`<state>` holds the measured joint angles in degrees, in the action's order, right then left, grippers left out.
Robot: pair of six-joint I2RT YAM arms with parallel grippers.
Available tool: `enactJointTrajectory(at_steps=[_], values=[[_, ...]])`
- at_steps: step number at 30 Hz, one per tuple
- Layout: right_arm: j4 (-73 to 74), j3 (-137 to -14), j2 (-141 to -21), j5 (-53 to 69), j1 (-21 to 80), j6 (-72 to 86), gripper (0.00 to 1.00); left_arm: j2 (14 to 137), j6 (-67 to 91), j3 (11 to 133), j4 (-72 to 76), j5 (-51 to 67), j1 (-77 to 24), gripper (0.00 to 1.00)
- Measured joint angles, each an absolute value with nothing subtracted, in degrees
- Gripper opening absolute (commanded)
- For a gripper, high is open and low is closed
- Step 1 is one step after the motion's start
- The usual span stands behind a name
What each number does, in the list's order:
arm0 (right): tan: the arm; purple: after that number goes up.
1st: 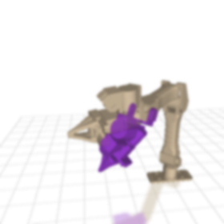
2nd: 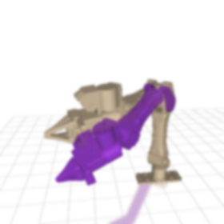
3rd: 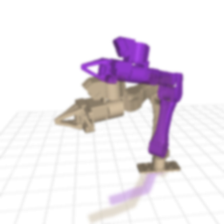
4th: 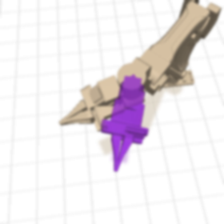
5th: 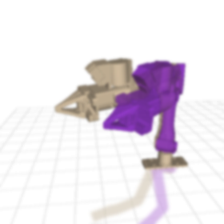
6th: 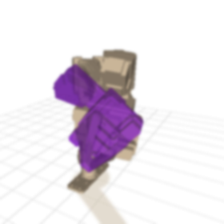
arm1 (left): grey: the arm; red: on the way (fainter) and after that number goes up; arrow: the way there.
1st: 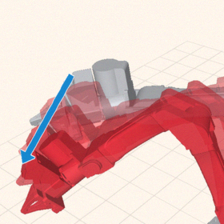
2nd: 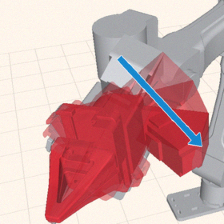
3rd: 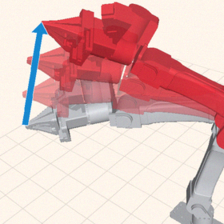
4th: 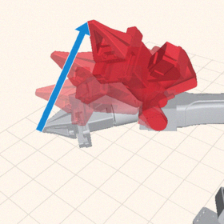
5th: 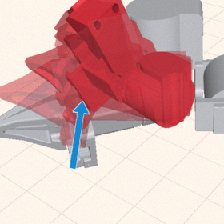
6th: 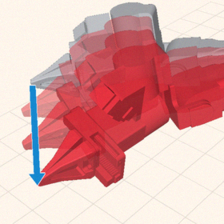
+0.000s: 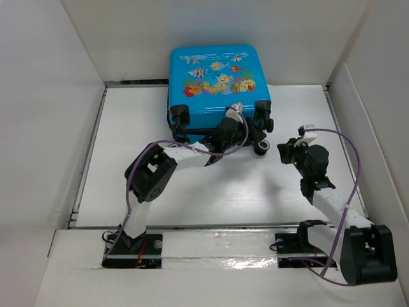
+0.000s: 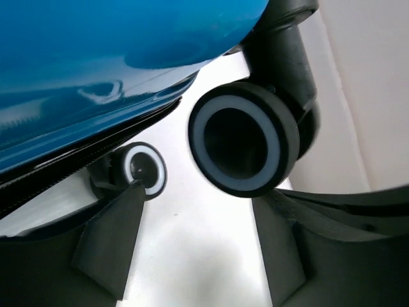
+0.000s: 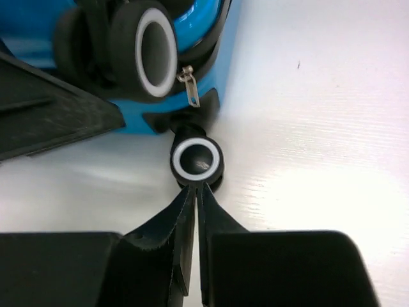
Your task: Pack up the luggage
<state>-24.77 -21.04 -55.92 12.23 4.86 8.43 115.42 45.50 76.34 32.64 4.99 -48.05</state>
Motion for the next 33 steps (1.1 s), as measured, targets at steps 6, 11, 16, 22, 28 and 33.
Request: enactJointTrajectory(at_steps=[6, 11, 16, 22, 28, 33], values=[[-34.59, -22.17, -69.6, 20.62, 3.22, 4.67, 0.24, 108.62, 43.59, 66.22, 36.27, 5.96, -46.78, 0.0], [-44.56, -24.45, -79.13, 24.32, 2.66, 2.66, 0.44, 96.51, 40.34, 56.71, 36.23, 3.97, -46.87, 0.0], [-52.42, -27.75, -86.37, 26.59, 0.75, 2.15, 0.49, 83.0, 37.74, 48.42, 35.88, 0.45, -48.18, 0.0], [-64.6, -29.98, -96.55, 32.53, -1.32, 5.37, 0.53, 69.3, 35.51, 40.73, 31.7, -4.71, -48.36, 0.0], [-70.35, -31.57, -106.08, 38.63, -2.7, 13.37, 0.54, 55.53, 33.93, 36.56, 22.74, -10.72, -48.25, 0.18], [-71.11, -32.05, -107.59, 40.38, -2.94, 16.1, 0.55, 47.24, 33.69, 35.99, 15.51, -15.73, -44.82, 0.41]])
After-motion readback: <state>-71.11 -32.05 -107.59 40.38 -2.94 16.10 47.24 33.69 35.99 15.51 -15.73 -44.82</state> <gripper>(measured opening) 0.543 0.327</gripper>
